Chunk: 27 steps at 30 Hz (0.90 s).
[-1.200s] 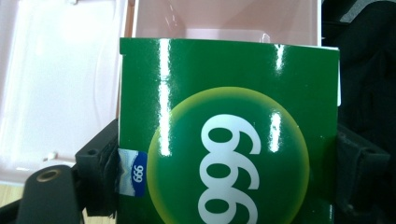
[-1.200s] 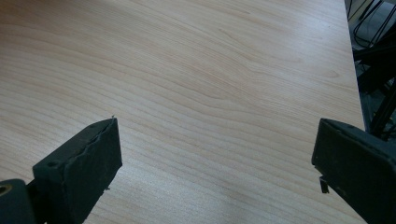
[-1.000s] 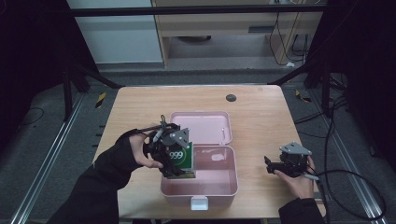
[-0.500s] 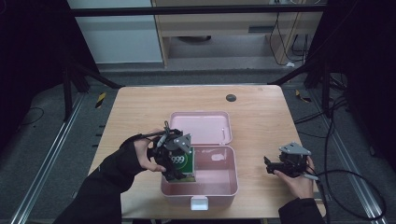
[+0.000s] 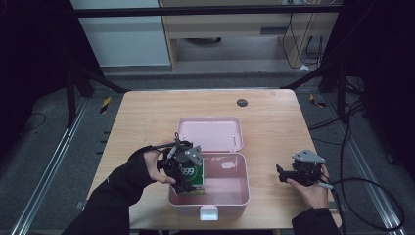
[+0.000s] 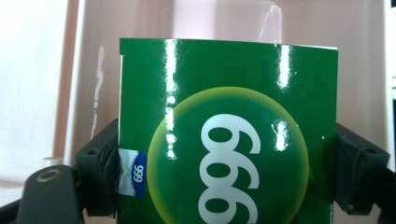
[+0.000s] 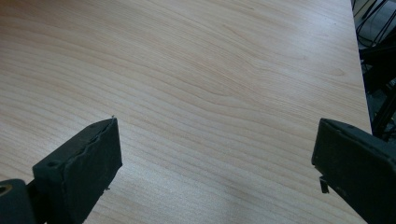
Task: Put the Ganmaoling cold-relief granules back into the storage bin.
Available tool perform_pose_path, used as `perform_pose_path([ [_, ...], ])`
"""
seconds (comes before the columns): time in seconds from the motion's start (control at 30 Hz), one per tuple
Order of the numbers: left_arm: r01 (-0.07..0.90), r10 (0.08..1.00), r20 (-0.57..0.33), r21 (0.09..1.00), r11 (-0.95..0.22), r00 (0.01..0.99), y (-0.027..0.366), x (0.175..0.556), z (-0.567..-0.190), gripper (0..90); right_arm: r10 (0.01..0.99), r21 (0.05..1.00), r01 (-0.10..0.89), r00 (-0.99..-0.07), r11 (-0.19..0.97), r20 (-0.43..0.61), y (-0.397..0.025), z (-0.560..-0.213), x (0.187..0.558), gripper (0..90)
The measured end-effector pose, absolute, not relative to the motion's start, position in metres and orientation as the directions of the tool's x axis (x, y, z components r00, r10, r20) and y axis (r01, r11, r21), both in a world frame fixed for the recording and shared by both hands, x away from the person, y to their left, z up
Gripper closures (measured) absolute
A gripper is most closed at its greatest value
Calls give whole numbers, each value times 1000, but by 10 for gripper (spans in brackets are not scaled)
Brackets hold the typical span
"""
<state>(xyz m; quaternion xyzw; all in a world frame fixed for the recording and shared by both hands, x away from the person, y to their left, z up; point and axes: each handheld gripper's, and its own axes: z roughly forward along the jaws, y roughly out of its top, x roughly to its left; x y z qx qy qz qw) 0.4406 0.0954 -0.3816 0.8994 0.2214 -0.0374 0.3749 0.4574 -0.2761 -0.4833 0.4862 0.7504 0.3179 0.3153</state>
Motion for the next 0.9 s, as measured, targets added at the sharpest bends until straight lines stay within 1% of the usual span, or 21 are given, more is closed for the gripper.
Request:
perform_pose_path([
  [0.4, 461, 399, -257, 665, -588, 880, 94, 439, -396, 146, 928, 780, 532, -333, 331, -167, -276, -484, 458, 20],
  [0.6, 509, 438, -295, 677, -532, 850, 91, 436, -406, 146, 929, 780, 534, -332, 327, -162, -275, -484, 458, 20],
  [0.73, 508, 440, -291, 674, -537, 850, 92, 437, -410, 145, 929, 780, 534, -333, 328, -162, -275, -485, 458, 20],
  [0.8, 522, 449, -304, 679, -517, 840, 90, 437, -412, 145, 928, 779, 533, -333, 330, -166, -275, -485, 458, 19],
  [0.87, 560, 481, -337, 689, -459, 809, 87, 434, -416, 144, 929, 779, 533, -333, 329, -164, -275, -485, 458, 19],
  [0.9, 560, 482, -337, 690, -458, 809, 87, 434, -417, 144, 928, 779, 534, -334, 329, -163, -275, -485, 458, 19],
])
